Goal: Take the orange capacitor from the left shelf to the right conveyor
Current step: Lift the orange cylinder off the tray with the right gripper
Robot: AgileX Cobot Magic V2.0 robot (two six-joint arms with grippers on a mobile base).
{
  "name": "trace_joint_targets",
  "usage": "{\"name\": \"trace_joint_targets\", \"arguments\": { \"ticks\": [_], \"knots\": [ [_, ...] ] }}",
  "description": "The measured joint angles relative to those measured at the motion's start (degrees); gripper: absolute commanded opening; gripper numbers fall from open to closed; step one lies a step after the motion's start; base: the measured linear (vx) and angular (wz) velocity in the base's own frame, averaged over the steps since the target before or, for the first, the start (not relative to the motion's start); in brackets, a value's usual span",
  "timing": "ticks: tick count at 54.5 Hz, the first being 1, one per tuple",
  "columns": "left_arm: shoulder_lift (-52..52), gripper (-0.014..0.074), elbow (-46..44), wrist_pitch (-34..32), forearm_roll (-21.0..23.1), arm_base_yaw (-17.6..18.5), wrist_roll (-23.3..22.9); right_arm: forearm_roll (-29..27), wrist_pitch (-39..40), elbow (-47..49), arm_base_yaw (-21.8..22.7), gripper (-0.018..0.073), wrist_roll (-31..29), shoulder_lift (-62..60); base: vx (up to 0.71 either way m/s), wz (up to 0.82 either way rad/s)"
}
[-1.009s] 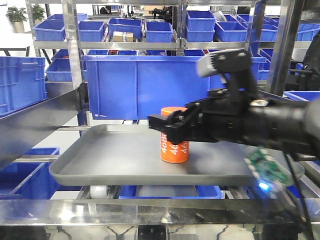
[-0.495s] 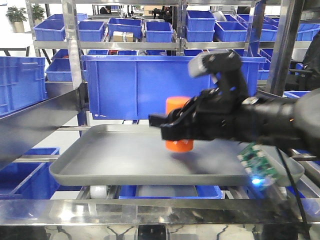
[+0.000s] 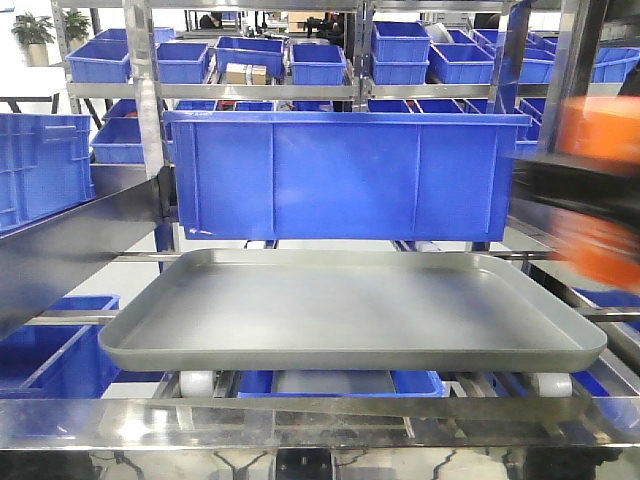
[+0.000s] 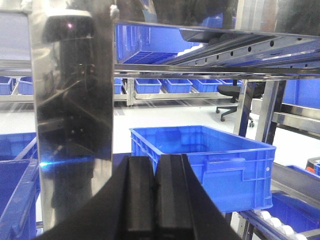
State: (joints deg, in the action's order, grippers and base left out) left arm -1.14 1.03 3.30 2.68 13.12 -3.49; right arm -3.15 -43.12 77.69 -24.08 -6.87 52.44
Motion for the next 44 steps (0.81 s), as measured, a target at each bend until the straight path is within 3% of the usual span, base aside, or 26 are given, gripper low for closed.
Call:
{"name": "trace_joint_targets", "arguments": {
  "ticks": [5, 12, 26, 44],
  "knots": [
    [0.00, -0.0006, 0.00, 0.00, 0.00, 0.00, 0.00, 7.98, -1.19, -5.56, 0.00, -0.0008, 6.87, -7.04, 0.00, 0.00],
    [0.00, -0.0006, 0.00, 0.00, 0.00, 0.00, 0.00, 12.53, 1.29, -16.59, 0.00, -0.0008, 11.16, -18.61, 0.00, 0.00],
    [0.00, -0.0006, 0.00, 0.00, 0.00, 0.00, 0.00, 14.09, 9.14, -29.91, 0.00, -0.0008, 11.88, -32.19, 0.00, 0.00],
    [0.00, -0.0006, 0.00, 0.00, 0.00, 0.00, 0.00, 14.26, 9.40, -30.70, 0.00, -0.0008, 11.89, -35.19, 0.00, 0.00]
  ]
}}
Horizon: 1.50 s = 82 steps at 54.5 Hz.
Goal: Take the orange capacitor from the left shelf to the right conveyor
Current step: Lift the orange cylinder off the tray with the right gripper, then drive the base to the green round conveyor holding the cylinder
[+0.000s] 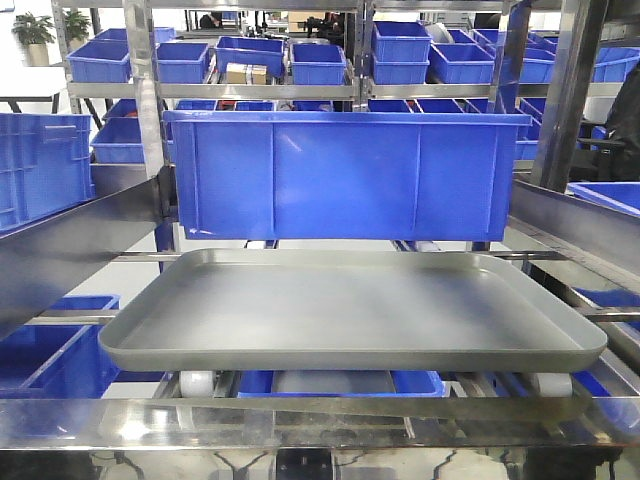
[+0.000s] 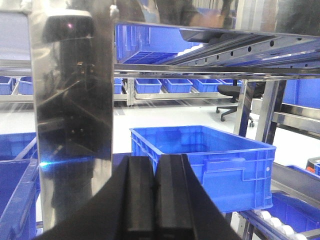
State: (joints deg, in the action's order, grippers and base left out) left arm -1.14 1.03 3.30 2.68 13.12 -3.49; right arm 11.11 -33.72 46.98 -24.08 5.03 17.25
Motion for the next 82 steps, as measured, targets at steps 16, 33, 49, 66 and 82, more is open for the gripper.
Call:
{"name": "trace_joint_targets", "arguments": {
  "ticks": [16, 33, 49, 66, 82],
  "knots": [
    [0.00, -0.0006, 0.00, 0.00, 0.00, 0.00, 0.00, 0.06, 0.00, 0.00, 0.00, -0.0008, 0.00, 0.00, -0.02, 0.07],
    [0.00, -0.0006, 0.00, 0.00, 0.00, 0.00, 0.00, 0.06, 0.00, 0.00, 0.00, -0.0008, 0.00, 0.00, -0.07, 0.28],
    [0.00, -0.0006, 0.00, 0.00, 0.00, 0.00, 0.00, 0.06, 0.00, 0.00, 0.00, -0.0008, 0.00, 0.00, -0.12, 0.47],
    [0.00, -0.0006, 0.00, 0.00, 0.00, 0.00, 0.00, 0.06, 0.00, 0.00, 0.00, -0.0008, 0.00, 0.00, -0.15, 0.57],
    [0.00, -0.0006, 0.00, 0.00, 0.00, 0.00, 0.00, 0.06, 0.00, 0.00, 0.00, -0.0008, 0.00, 0.00, -0.16, 0.63]
  ]
}}
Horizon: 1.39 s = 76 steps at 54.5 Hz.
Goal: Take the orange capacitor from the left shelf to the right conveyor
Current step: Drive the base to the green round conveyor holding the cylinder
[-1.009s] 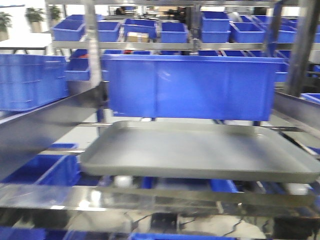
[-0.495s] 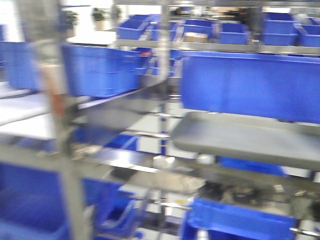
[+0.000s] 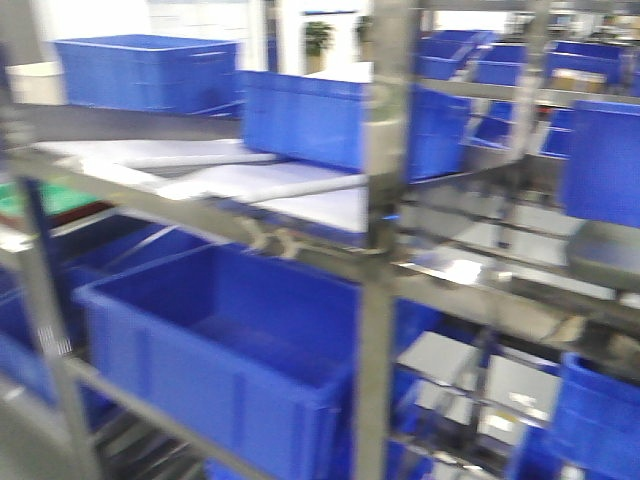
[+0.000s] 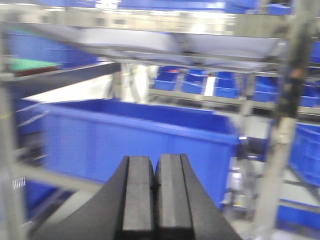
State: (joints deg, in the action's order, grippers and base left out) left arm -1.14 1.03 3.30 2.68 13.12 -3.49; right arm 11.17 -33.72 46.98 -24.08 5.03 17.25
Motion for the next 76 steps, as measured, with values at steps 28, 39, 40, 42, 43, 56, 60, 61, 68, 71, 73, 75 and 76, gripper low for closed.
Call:
{"name": "trace_joint_targets", "arguments": {
  "ticks": [28, 39, 40, 42, 43, 56, 60, 61, 68, 71, 73, 75, 76],
  "knots": [
    [0.00, -0.0006, 0.00, 0.00, 0.00, 0.00, 0.00, -0.05, 0.01, -0.05, 0.00, -0.0008, 0.00, 0.00, -0.11, 0.64],
    [0.00, -0.0006, 0.00, 0.00, 0.00, 0.00, 0.00, -0.05, -0.20, -0.05, 0.00, -0.0008, 0.00, 0.00, 0.03, 0.46],
    [0.00, -0.0006, 0.00, 0.00, 0.00, 0.00, 0.00, -0.05, -0.20, -0.05, 0.00, -0.0008, 0.00, 0.00, 0.07, 0.41],
    [0.00, -0.0006, 0.00, 0.00, 0.00, 0.00, 0.00, -0.05, -0.20, -0.05, 0.00, -0.0008, 0.00, 0.00, 0.08, 0.39],
    [0.00, -0.0006, 0.00, 0.00, 0.00, 0.00, 0.00, -0.05, -0.25, -0.05, 0.00, -0.0008, 0.00, 0.00, 0.09, 0.40],
    [0.00, -0.0006, 0.00, 0.00, 0.00, 0.00, 0.00, -0.05, -0.38, -0.05, 0.00, -0.0008, 0.00, 0.00, 0.11, 0.41],
    [0.00, -0.0006, 0.00, 0.00, 0.00, 0.00, 0.00, -0.05, -0.38, -0.05, 0.00, -0.0008, 0.00, 0.00, 0.13, 0.42],
    [0.00, -0.0006, 0.00, 0.00, 0.00, 0.00, 0.00, -0.05, -0.38, -0.05, 0.00, -0.0008, 0.00, 0.00, 0.13, 0.42],
    [0.00, -0.0006, 0.00, 0.00, 0.00, 0.00, 0.00, -0.05, -0.38, -0.05, 0.00, -0.0008, 0.00, 0.00, 0.14, 0.46],
    [0.00, -0.0006, 0.00, 0.00, 0.00, 0.00, 0.00, -0.05, -0.38, -0.05, 0.00, -0.0008, 0.00, 0.00, 0.15, 0.52],
    [0.00, -0.0006, 0.00, 0.00, 0.00, 0.00, 0.00, -0.05, -0.38, -0.05, 0.00, -0.0008, 0.00, 0.00, 0.16, 0.56],
    [0.00, -0.0006, 0.00, 0.00, 0.00, 0.00, 0.00, -0.05, -0.38, -0.05, 0.00, -0.0008, 0.00, 0.00, 0.16, 0.59],
    [0.00, -0.0006, 0.00, 0.00, 0.00, 0.00, 0.00, -0.05, -0.38, -0.05, 0.00, -0.0008, 0.00, 0.00, 0.17, 0.60]
  ]
}}
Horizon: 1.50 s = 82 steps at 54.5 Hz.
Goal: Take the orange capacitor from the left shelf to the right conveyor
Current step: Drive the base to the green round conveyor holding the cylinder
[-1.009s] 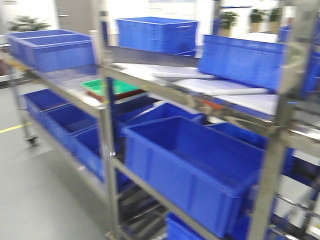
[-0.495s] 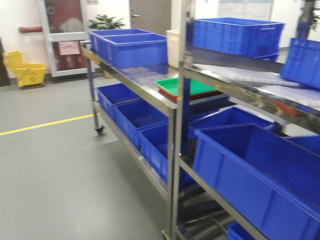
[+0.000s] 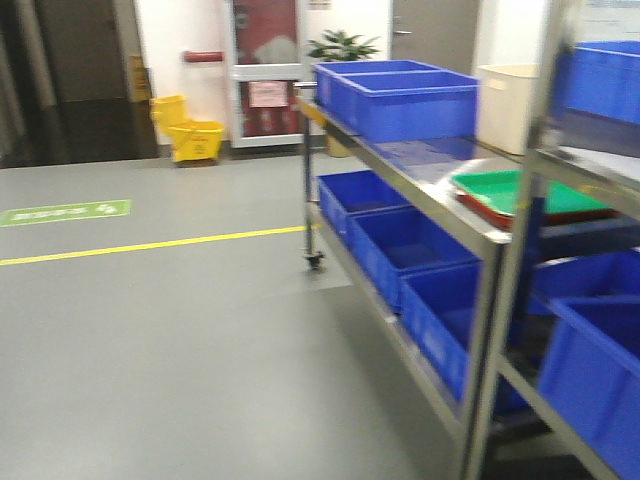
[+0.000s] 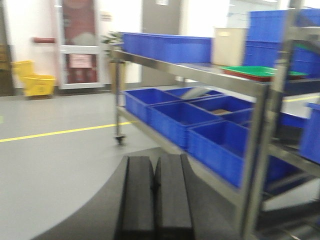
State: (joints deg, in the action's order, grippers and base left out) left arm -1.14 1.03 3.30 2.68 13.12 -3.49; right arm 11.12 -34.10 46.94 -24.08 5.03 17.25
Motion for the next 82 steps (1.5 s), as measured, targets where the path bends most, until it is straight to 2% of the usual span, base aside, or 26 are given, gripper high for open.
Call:
{"name": "trace_joint_targets", "arguments": {
  "ticks": [46, 82],
  "knots": [
    [0.00, -0.0006, 0.00, -0.01, 0.00, 0.00, 0.00, 0.00, -0.13, -0.07, 0.00, -0.0008, 0.00, 0.00, 0.22, 0.71],
    [0.00, -0.0006, 0.00, -0.01, 0.00, 0.00, 0.00, 0.00, -0.03, -0.07, 0.00, -0.0008, 0.00, 0.00, 0.32, 0.47]
  ]
}}
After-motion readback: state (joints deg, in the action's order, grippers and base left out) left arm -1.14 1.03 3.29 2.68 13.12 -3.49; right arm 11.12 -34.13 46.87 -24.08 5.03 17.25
